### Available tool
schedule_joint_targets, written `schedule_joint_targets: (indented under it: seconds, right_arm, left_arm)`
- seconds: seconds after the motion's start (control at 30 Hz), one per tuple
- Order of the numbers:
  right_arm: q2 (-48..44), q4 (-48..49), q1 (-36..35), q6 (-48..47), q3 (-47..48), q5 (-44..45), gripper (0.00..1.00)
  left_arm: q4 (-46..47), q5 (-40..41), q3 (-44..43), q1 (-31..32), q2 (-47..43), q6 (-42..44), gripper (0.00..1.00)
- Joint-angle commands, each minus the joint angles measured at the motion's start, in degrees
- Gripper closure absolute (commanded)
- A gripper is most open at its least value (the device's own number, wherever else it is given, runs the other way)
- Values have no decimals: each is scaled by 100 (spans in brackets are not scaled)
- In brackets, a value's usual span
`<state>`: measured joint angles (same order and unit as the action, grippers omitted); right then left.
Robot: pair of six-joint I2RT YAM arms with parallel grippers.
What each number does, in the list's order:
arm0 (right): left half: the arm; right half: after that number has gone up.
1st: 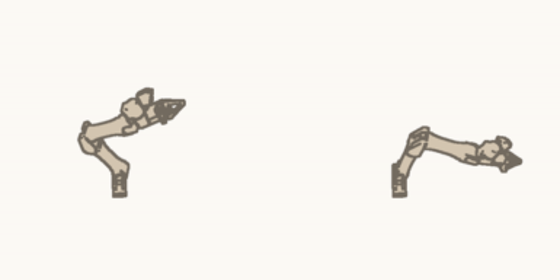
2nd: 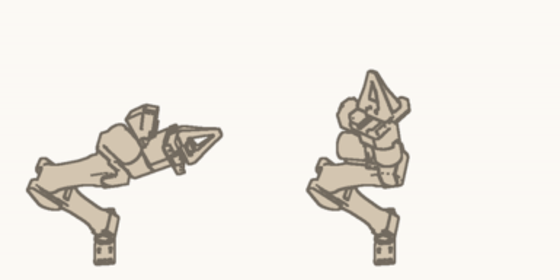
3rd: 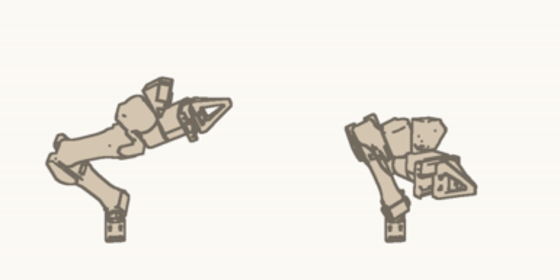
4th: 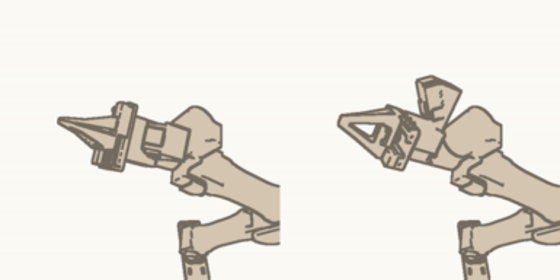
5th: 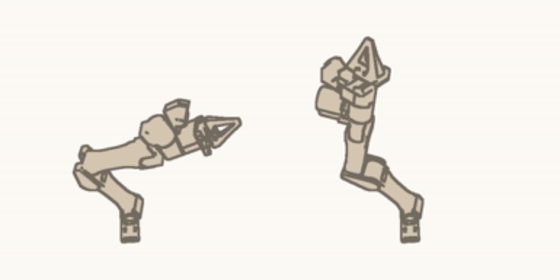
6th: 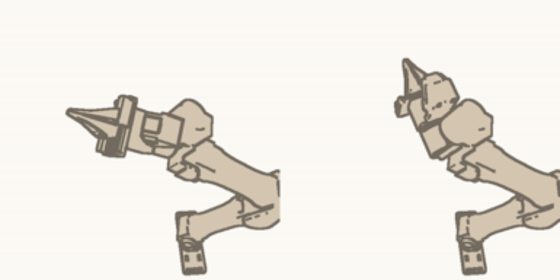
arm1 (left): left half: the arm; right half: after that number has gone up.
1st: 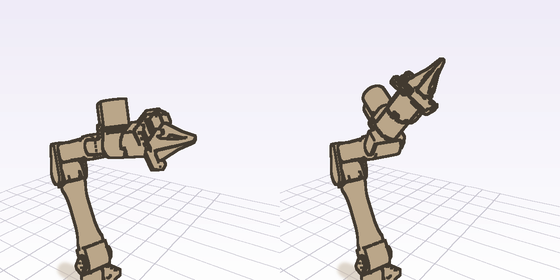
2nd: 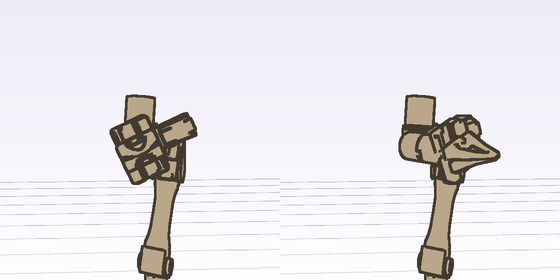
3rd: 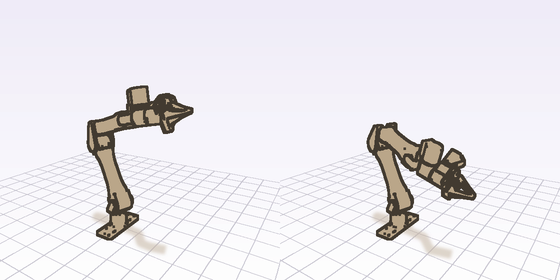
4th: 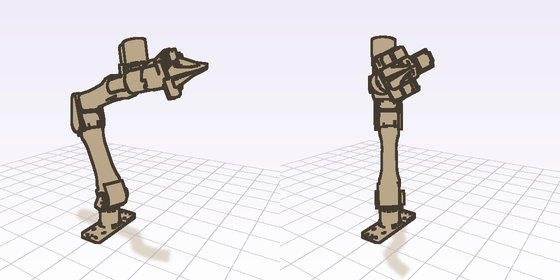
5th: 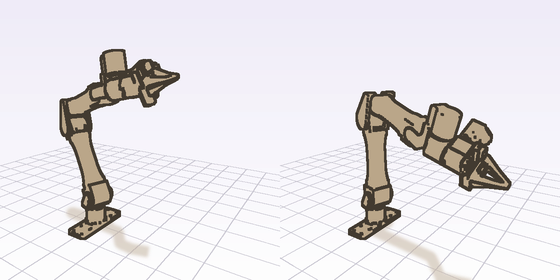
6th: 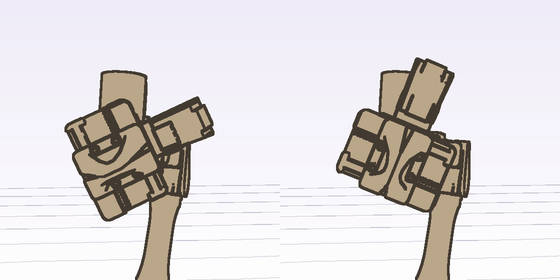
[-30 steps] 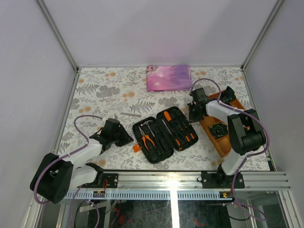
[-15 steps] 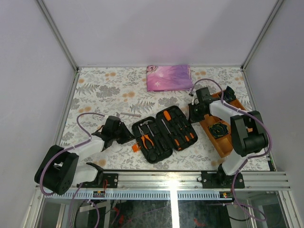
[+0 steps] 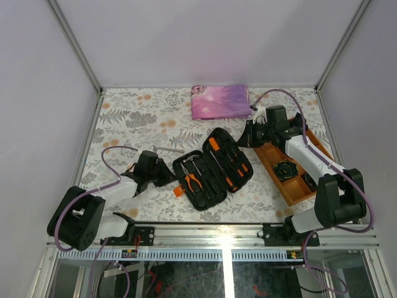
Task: Sort the tools into containers
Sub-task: Close the storage box at the center of the board.
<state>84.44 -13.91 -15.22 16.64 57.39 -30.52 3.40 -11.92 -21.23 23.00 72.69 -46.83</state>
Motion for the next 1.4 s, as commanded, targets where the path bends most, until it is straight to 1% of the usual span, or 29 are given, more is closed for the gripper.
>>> schedule_joint_targets:
  seconds: [0.0,0.13,0.23,0.43,0.57,0.67,0.8,1.03,1.13,1.23,1.33,1.37]
  right_arm:
    - [-187,-224,-296,429,-115,-1286,90]
    - [-285,-356,-557,404,-193,-1230,90]
    - [-306,-417,-890,397,-239,-973,89]
    - [-298,-283,-1437,629,-278,-666,89]
    - [-285,-186,-1661,737,-267,-671,89]
    - [-263,-7,-1744,820,-283,-911,89]
    - [-315,549,-1764,1082,-439,-1445,85]
    - [-321,1027,-1824,1354,-586,-1665,78]
    - [-293,1203,-1895,1434,-632,-1742,76]
    - [-367,1625,-1905,1675,-768,-1885,75]
    - [-478,1629,-1905,1656,-776,-1707,71]
    - [-535,1520,-1908,1574,-754,-1477,68]
  left_arm:
    - [253,-162,90,63,268,60,81]
    - [315,-188,78,64,334,47,81]
    - [327,-201,71,61,373,42,83]
    - [296,-192,62,64,345,33,83]
    - [231,-135,47,65,290,33,83]
    - [148,-49,55,56,181,29,83]
    - [-45,129,67,56,-60,1,83]
    - [-384,411,121,46,-615,2,83]
    - [-520,490,122,29,-764,24,83]
    - [-636,562,136,32,-931,42,83]
    - [-760,623,154,20,-1109,42,83]
    - [-795,637,150,13,-1156,54,82]
